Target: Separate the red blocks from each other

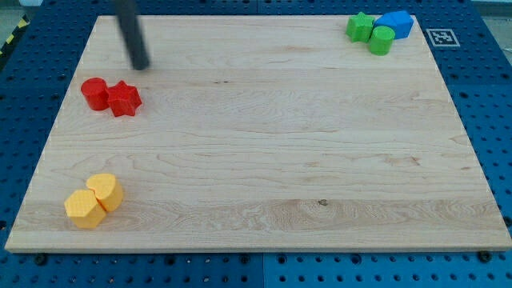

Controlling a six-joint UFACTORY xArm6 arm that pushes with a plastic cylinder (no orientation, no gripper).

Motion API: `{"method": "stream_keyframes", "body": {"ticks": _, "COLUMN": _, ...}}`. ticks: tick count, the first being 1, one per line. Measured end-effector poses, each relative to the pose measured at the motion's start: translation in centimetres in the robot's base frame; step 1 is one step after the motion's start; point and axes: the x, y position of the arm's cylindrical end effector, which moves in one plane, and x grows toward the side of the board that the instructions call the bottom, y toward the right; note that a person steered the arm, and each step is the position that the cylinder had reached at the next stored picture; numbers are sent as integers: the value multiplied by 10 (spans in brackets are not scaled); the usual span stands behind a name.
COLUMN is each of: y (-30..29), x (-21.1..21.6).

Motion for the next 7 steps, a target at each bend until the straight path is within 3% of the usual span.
{"method": "stream_keyframes", "body": {"ticks": 1, "y": -65, "x": 1}}
{"method": "stream_keyframes", "body": {"ticks": 3, "y": -65, "x": 28}}
{"method": "stream_keyframes", "body": {"ticks": 4, "y": -65, "x": 70}}
{"method": "stream_keyframes", "body": {"ticks": 7, "y": -65, "x": 66}}
